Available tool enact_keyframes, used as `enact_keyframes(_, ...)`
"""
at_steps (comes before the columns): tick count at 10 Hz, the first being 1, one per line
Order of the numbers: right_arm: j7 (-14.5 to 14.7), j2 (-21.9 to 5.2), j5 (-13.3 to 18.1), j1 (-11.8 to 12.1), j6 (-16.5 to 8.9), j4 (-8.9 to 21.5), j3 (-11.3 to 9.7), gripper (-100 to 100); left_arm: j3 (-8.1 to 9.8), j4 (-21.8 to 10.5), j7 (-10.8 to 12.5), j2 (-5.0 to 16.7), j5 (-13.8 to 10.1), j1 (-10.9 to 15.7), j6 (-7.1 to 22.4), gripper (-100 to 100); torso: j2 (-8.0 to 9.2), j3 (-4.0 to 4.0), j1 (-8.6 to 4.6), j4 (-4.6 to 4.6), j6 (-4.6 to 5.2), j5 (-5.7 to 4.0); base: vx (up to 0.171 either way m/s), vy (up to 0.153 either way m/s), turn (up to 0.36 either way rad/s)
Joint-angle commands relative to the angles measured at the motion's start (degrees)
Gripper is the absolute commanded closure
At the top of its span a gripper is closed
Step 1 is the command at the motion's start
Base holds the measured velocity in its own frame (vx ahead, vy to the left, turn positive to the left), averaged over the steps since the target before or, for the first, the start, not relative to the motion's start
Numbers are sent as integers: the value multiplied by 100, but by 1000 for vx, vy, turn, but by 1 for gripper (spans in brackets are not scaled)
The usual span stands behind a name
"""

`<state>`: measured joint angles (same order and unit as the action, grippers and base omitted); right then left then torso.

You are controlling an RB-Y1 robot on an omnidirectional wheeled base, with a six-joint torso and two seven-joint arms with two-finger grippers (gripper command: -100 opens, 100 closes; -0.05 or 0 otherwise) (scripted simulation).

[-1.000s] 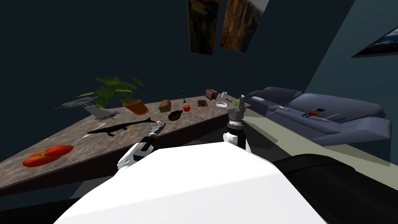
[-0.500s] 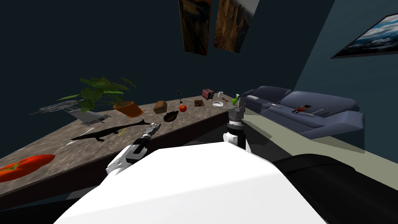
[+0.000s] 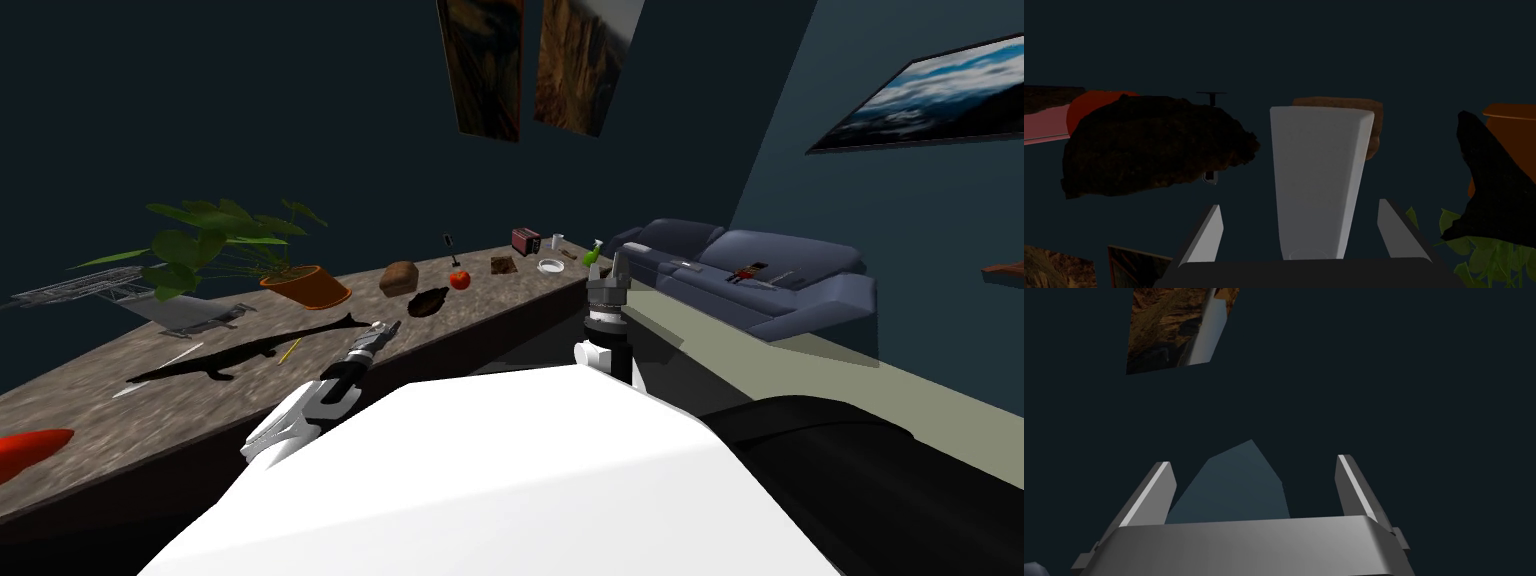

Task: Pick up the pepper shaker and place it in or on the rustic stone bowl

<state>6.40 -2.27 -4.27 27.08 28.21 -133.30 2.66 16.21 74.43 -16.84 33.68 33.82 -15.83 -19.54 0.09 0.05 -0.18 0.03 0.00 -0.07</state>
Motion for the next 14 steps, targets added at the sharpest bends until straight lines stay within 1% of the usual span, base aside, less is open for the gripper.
enact_keyframes(1,0,0,0,0,0,0,0,0,131,-259,27,-3,34,48,-174,-100,0,0,0,0,0,0,-7,-47,-85)
enact_keyframes(2,0,0,0,1,0,0,0,0,350,-481,140,50,100,76,-385,-100,1,0,1,0,-4,1,0,-67,-131)
enact_keyframes(3,0,0,0,0,0,0,0,0,533,-782,253,104,166,105,-587,-100,-1,-1,-5,-1,-1,0,-7,-100,-245)
enact_keyframes(4,0,0,0,0,0,0,0,0,438,-698,135,62,125,125,-501,-100,2,1,-16,0,-1,-3,-5,-44,-39)
enact_keyframes(5,0,0,0,1,0,0,1,0,459,-717,159,66,131,120,-544,100,2,1,-2,0,-5,-1,0,-5,20)
enact_keyframes(9,0,-1,0,1,0,0,1,0,458,-715,156,66,130,120,-539,100,0,0,17,0,-4,5,0,0,0)
enact_keyframes(10,0,-1,0,1,0,0,1,0,457,-715,156,66,130,120,-540,0,1,0,17,0,-4,5,0,0,0)
enact_keyframes(11,0,-1,0,1,0,0,1,0,350,-526,140,50,100,76,-385,100,1,0,18,0,-4,5,3,28,140)
enact_keyframes(12,0,-1,0,2,0,0,2,0,131,-341,27,-3,34,48,-190,100,2,1,26,0,-13,4,12,85,253)
enact_keyframes(13,0,-1,0,2,0,0,2,0,-43,-123,-85,-57,-32,19,-37,100,3,1,46,-2,-20,9,9,112,217)
enact_keyframes(14,0,-2,0,2,0,0,2,0,-88,8,-85,-57,-32,19,38,100,1,0,58,-2,-16,13,3,84,64)
